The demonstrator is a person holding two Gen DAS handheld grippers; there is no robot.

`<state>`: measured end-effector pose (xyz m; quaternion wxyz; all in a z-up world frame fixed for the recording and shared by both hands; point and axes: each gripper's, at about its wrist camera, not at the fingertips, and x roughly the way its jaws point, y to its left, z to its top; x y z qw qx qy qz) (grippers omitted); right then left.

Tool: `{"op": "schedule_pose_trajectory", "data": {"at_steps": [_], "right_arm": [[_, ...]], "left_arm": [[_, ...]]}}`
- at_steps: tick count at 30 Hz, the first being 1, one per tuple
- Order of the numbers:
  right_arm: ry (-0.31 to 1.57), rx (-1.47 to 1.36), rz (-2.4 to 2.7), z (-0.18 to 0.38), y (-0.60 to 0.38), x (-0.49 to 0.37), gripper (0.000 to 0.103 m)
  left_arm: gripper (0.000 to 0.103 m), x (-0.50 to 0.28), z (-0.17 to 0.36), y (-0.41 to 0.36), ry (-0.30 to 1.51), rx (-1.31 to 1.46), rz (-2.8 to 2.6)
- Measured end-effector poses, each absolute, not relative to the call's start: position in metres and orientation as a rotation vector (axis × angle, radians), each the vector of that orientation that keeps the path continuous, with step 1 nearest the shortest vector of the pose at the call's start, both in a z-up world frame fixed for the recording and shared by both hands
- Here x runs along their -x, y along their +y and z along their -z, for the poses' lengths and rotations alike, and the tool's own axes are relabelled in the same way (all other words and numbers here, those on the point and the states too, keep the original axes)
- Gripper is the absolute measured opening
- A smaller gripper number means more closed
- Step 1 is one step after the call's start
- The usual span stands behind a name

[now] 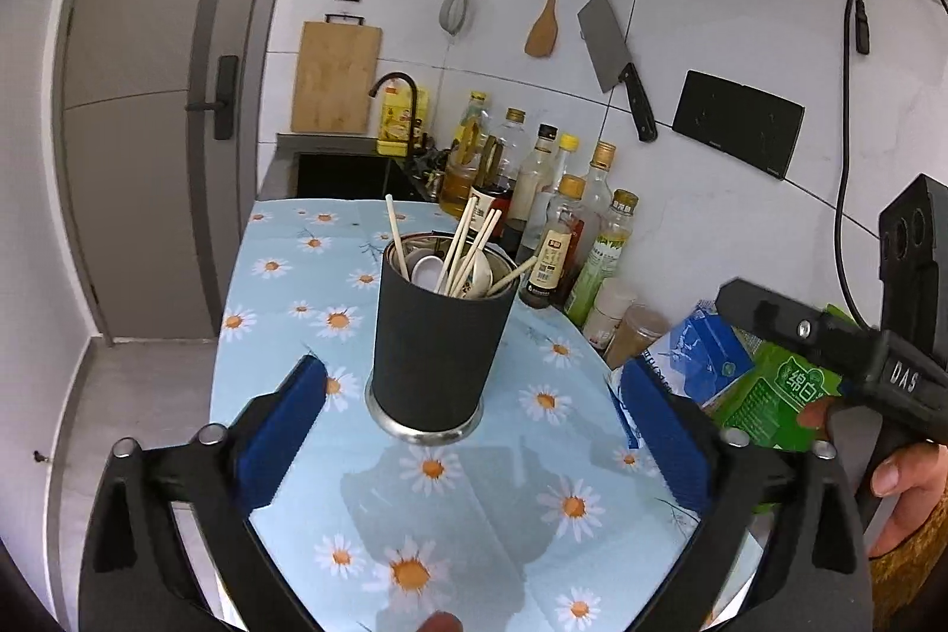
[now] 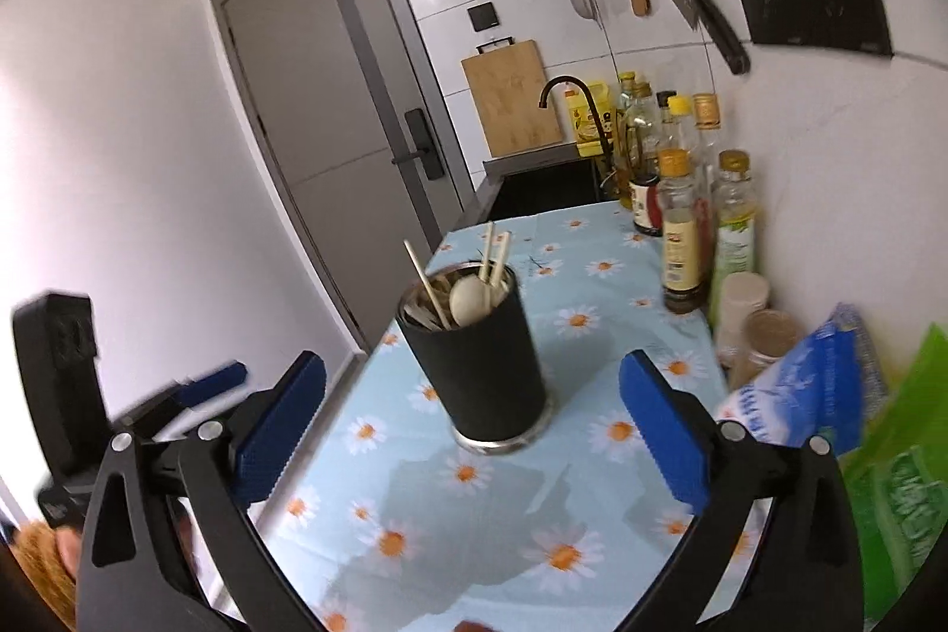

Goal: Organize utensils

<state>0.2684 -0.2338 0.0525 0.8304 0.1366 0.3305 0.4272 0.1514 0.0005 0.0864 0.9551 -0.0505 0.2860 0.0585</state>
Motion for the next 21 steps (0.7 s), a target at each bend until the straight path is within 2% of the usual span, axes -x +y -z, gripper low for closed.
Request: {"op": "schedule_pose_trajectory", "data": {"at_steps": [11,21], "right_arm": [[0.733,-0.168,-0.943,-0.031,-0.283,-0.237,0.098],[0.786,-0.137,-1.005,-0.010,-0.302,-0.212,0.098]], "left_arm": [[0.097,-0.114,-0.074,-0.057,0.651,0.047,-0.228],[0.097,-0.081,-0.056,-0.070,0.711,0.101,-0.300]]}}
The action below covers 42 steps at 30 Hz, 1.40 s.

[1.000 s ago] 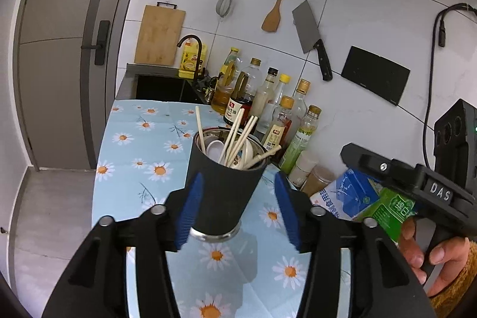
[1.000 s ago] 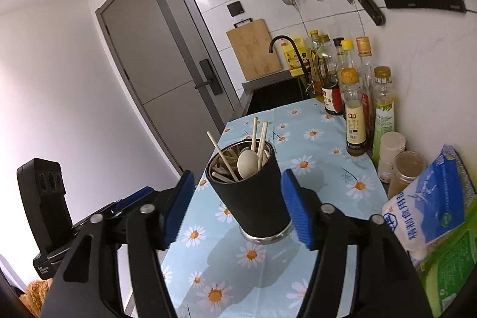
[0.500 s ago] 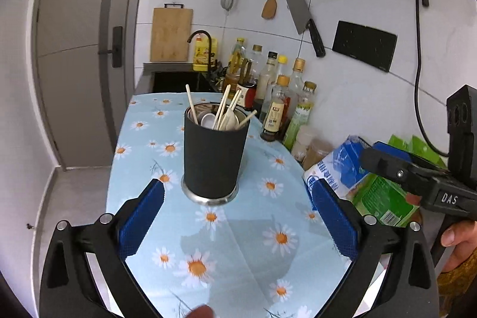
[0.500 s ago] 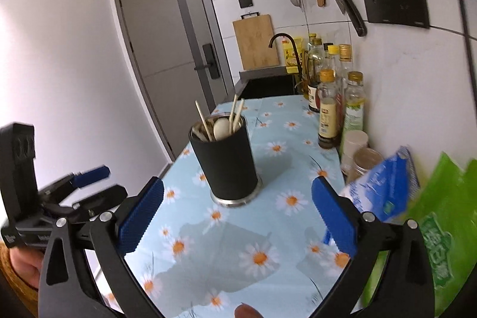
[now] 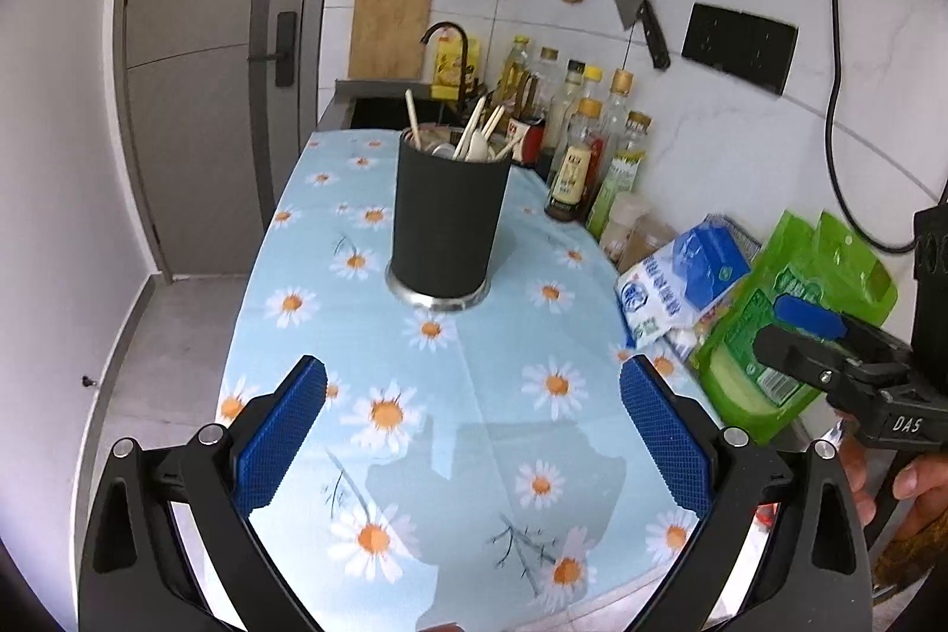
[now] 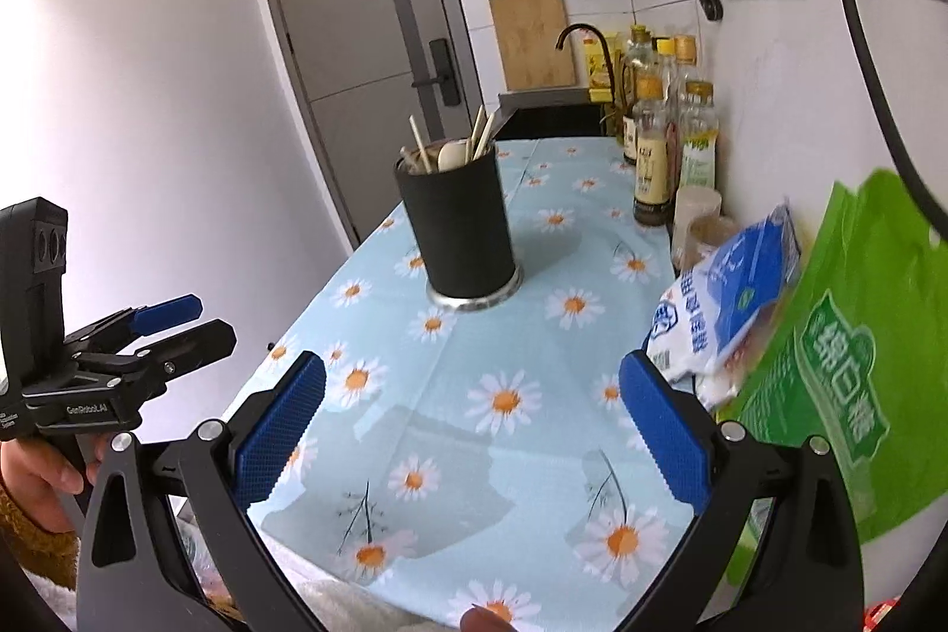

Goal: Organize utensils

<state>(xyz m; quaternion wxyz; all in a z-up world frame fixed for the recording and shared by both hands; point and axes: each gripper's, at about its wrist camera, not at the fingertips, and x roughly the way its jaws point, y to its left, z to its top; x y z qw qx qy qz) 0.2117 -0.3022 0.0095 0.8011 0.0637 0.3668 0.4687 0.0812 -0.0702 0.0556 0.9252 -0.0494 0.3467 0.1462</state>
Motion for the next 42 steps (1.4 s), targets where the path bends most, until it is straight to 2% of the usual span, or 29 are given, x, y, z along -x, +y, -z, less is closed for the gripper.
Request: {"op": "schedule_pose_trajectory", "data": {"at_steps": [17,42], "right_arm": [[0.859,-0.162,-1.022,0.001,-0.293,-0.198,0.098],[0.868,-0.122,-0.990,0.001,-0.284,-0.190,0.098]], "left_arm": [[0.097,-0.062,-0.042,-0.068,0.775,0.099,-0.311],[0.097,-0.063,-0.038,-0.058,0.790,0.118,-0.275]]}}
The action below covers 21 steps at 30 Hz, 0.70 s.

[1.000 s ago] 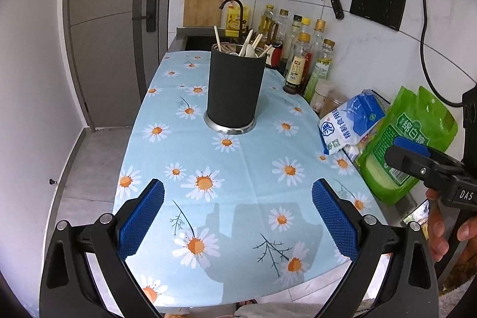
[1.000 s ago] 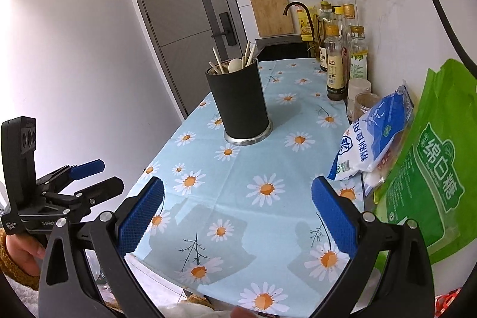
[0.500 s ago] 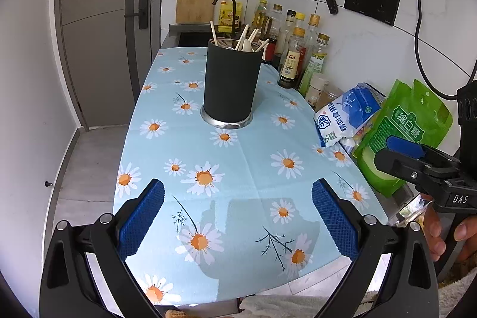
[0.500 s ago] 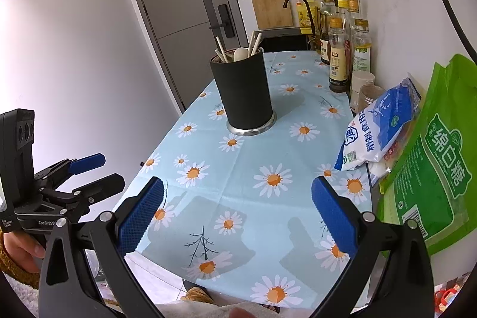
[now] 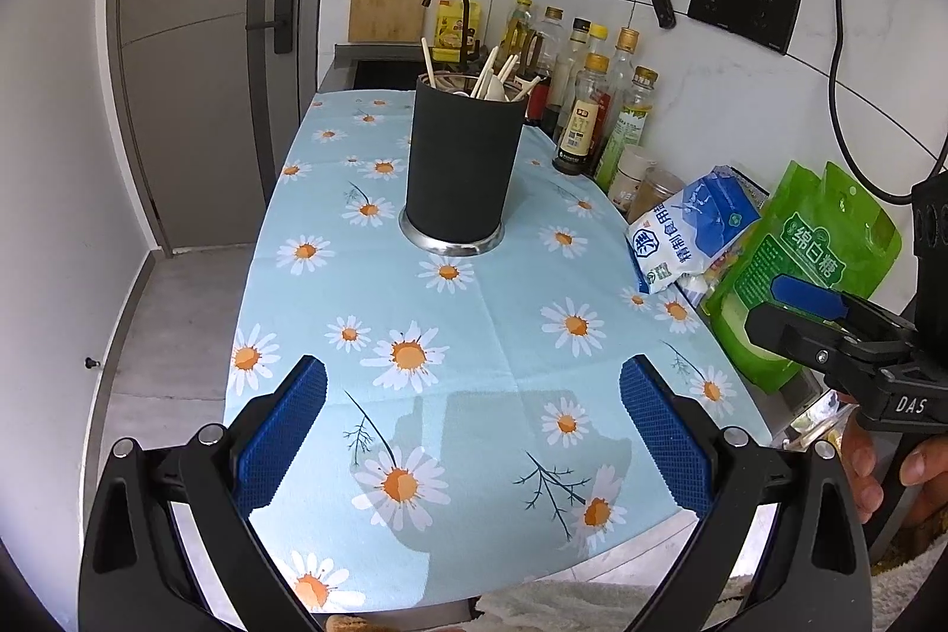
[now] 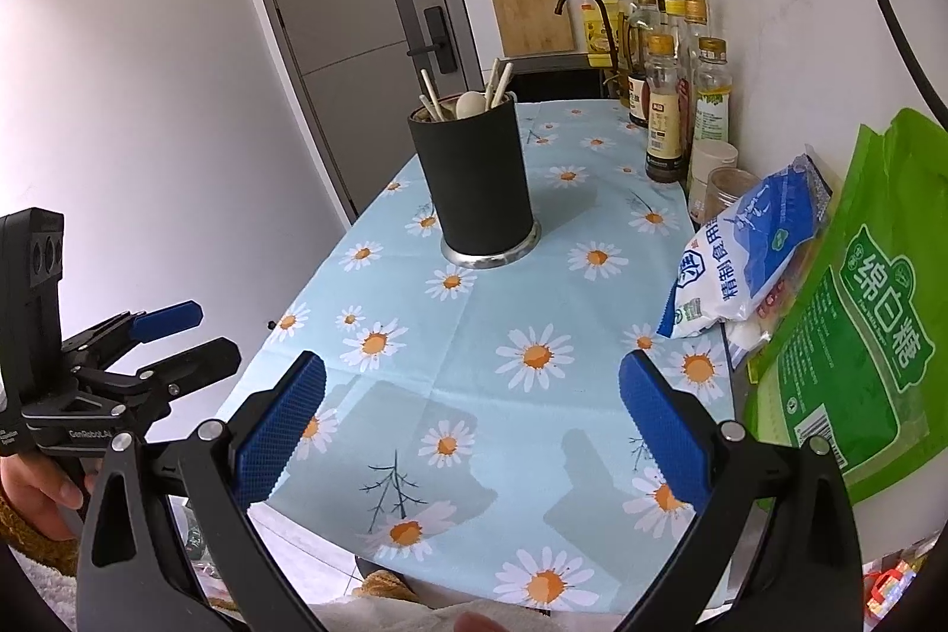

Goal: Organize utensils

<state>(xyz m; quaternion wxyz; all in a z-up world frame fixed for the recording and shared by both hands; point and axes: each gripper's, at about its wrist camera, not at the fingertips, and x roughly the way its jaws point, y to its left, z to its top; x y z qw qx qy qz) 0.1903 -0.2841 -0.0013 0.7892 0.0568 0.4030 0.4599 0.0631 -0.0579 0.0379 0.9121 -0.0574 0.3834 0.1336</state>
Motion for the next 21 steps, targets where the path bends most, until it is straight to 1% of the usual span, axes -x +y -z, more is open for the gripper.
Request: {"op": "schedule_pose_trajectory", "data": {"at_steps": [21], "right_arm": [[0.877,-0.111,-0.973,0.0012,-0.2825,-0.1952,0.098]], "left_arm": [[0.097,-0.0664,-0.0354,-0.0573,0.794,0.128,-0.274]]}}
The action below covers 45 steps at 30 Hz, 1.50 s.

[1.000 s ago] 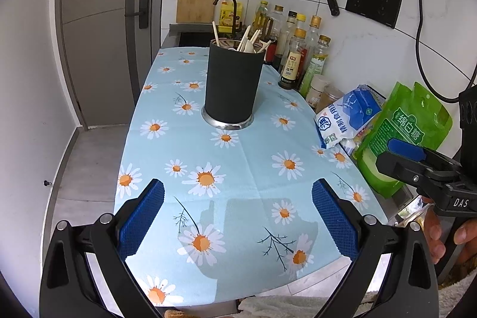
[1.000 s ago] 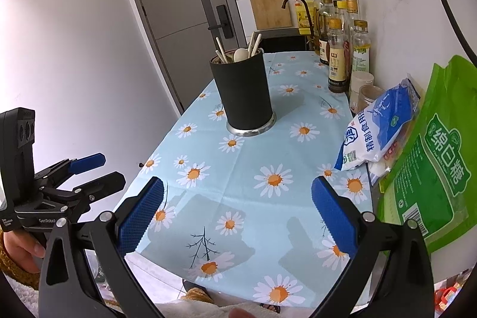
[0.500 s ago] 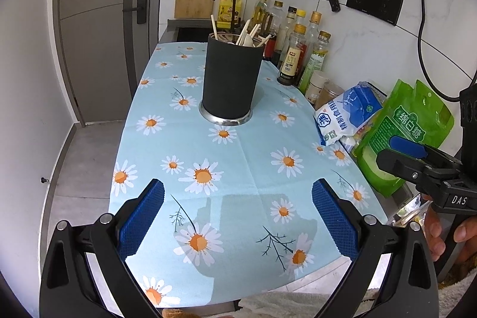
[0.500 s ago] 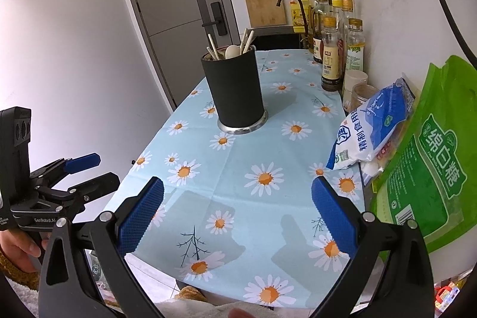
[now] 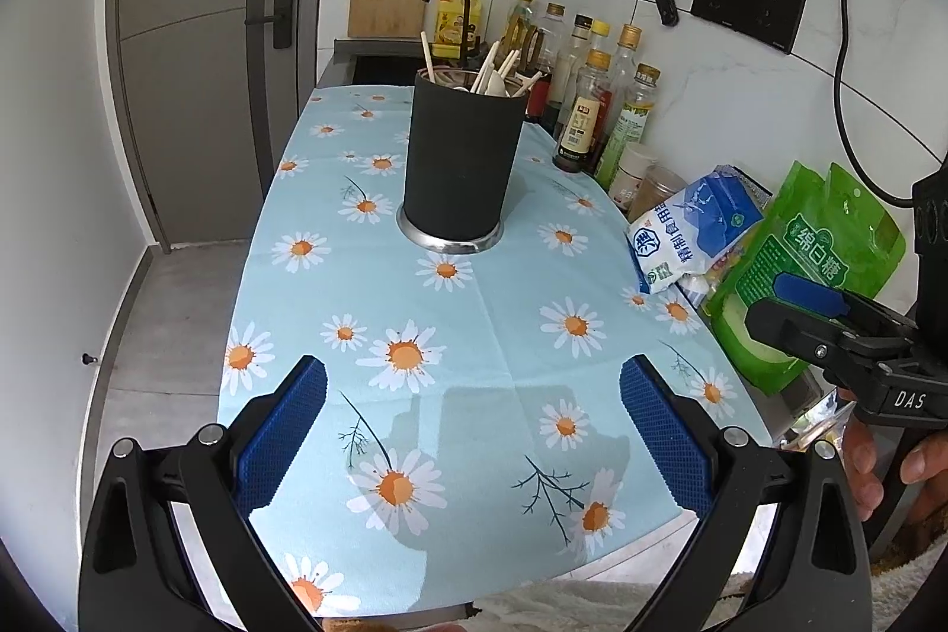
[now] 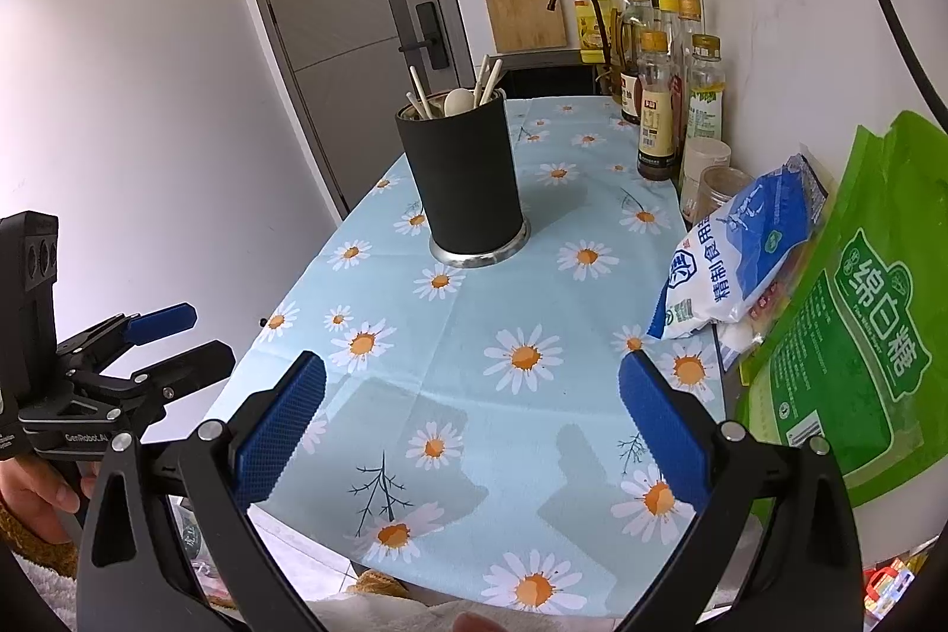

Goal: Organize utensils

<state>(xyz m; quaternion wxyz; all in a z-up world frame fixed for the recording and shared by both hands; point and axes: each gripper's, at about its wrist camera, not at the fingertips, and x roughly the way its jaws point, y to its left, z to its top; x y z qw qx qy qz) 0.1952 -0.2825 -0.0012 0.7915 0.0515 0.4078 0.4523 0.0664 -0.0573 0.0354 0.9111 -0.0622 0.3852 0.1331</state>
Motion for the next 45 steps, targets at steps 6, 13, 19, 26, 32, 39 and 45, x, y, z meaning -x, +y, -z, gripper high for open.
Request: {"op": "schedule_pose_trajectory", "data": {"at_steps": [6,13,19,26,32,39,45], "right_arm": [[0.883,-0.108,-0.978,0.0025,-0.2816,-0.1967,0.098],[0.878,-0.103,-0.975,0.0037,-0.2821,-0.1978,0.098],[0.878,-0.104,-0.975,0.0027,-0.2821,-0.1969,0.098],[0.881,-0.101,-0.976,0.0031,-0.2820,-0.1953,0.098],[0.876,-0.096,-0.975,0.0019,-0.2812,-0.1948,0.098],[0.868,-0.093,-0.983,0.0007,-0.2803,-0.1948,0.098],[0.871,-0.093,-0.986,0.0010,-0.2794,-0.1948,0.098]], "left_arm": [[0.097,-0.0680,-0.0344,-0.0588,0.798,0.128,-0.269],[0.097,-0.0701,-0.0337,-0.0603,0.803,0.126,-0.260],[0.097,-0.0721,-0.0316,-0.0574,0.816,0.161,-0.245],[0.097,-0.0712,-0.0306,-0.0576,0.821,0.161,-0.244],[0.097,-0.0707,-0.0304,-0.0601,0.815,0.152,-0.242],[0.097,-0.0702,-0.0318,-0.0606,0.815,0.148,-0.244],[0.097,-0.0705,-0.0321,-0.0575,0.819,0.153,-0.251]]}}
